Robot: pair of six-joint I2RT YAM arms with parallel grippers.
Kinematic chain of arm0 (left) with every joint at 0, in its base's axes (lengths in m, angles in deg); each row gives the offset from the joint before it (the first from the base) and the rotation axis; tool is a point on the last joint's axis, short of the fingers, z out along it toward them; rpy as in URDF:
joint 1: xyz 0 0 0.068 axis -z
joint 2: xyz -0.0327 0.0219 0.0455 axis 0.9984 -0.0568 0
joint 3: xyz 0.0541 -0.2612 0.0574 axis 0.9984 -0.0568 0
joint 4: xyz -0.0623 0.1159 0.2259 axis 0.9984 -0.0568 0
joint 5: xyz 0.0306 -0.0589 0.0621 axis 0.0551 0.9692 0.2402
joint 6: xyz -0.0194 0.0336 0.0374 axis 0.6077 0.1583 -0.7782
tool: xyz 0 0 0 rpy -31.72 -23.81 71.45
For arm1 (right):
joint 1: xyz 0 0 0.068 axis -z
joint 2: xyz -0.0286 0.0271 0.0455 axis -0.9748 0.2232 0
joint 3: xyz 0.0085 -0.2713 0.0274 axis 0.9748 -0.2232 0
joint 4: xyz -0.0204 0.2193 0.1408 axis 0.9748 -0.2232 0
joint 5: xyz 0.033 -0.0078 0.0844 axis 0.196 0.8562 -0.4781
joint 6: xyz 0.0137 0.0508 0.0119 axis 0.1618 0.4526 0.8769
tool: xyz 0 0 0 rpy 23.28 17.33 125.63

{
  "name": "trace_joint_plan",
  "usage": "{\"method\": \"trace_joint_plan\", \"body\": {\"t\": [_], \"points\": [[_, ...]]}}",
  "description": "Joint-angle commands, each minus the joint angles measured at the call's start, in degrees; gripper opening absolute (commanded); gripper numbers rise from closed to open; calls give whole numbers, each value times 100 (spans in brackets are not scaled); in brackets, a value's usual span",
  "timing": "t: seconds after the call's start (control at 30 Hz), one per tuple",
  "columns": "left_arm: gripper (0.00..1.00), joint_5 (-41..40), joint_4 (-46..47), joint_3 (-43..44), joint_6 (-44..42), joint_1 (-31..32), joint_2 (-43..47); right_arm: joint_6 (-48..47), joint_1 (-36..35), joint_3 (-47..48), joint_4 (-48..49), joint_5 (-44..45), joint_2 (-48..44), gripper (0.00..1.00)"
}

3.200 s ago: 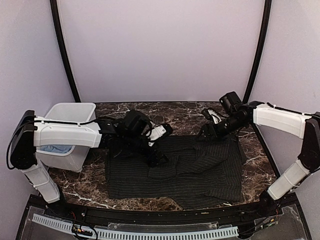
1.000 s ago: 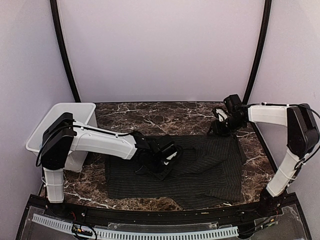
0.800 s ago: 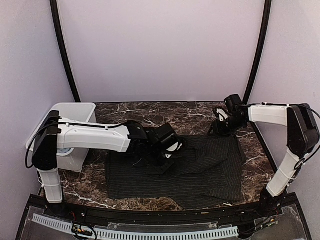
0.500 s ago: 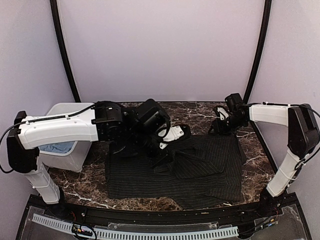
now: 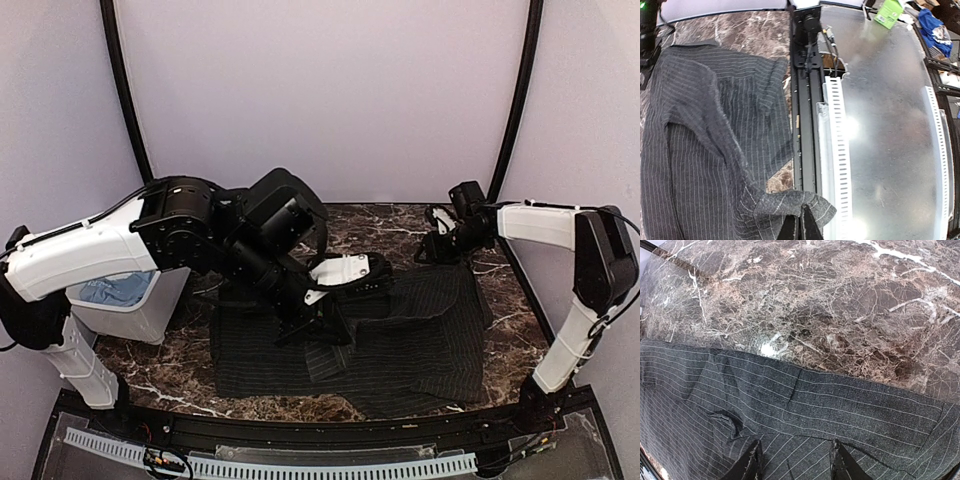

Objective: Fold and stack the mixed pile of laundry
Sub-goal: Adjust the 1/3-folded shirt at the center of the board.

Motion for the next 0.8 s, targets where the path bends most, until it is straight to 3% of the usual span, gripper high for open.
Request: {"method": "trace_joint_plan", "body": {"t": [0.0,0.33,0.5,0.77], "points": [[0,522,-421,351,-271,118,-39,-90,34,-69,145,157,132,43],[0,421,-386,-54,-271,99,-29,-26,79,-197,59,429,378,39],[0,446,3,-274,-70,-460,-32,30,135,-344,57,557,718,33],[0,113,796,-883,-140,-1607,-234,93,165,-428,48,519,288,36]]}}
